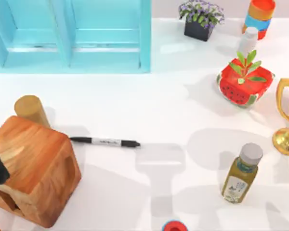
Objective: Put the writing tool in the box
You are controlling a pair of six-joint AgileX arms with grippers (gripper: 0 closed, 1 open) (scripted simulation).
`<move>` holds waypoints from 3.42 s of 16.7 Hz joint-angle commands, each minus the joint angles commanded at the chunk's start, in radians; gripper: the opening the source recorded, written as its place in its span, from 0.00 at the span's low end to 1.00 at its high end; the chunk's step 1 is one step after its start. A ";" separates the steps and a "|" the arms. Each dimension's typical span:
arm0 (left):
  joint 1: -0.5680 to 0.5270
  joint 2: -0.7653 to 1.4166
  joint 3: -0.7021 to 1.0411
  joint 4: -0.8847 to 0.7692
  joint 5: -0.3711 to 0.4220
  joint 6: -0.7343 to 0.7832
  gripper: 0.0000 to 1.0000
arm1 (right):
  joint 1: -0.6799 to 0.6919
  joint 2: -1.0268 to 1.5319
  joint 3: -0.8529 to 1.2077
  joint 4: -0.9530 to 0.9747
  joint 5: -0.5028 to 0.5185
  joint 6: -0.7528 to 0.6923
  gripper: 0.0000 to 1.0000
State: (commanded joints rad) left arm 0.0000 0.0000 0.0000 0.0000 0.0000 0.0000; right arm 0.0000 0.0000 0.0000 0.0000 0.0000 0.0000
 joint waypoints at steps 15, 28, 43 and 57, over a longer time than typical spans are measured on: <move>0.000 0.000 0.000 0.000 0.000 0.000 1.00 | 0.216 0.791 0.721 -0.428 -0.288 -0.228 1.00; 0.000 0.000 0.000 0.000 0.000 0.000 1.00 | 0.440 2.207 2.037 -1.186 -0.657 -0.617 1.00; 0.000 0.000 0.000 0.000 0.000 0.000 1.00 | 0.487 2.793 2.612 -1.464 -0.797 -0.786 1.00; 0.000 0.000 0.000 0.000 0.000 0.000 1.00 | 0.633 2.759 2.277 -1.012 -0.799 -0.582 1.00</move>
State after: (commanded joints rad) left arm 0.0000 0.0000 0.0000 0.0000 0.0000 0.0000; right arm 0.6330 2.7590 2.2770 -1.0120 -0.7994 -0.5822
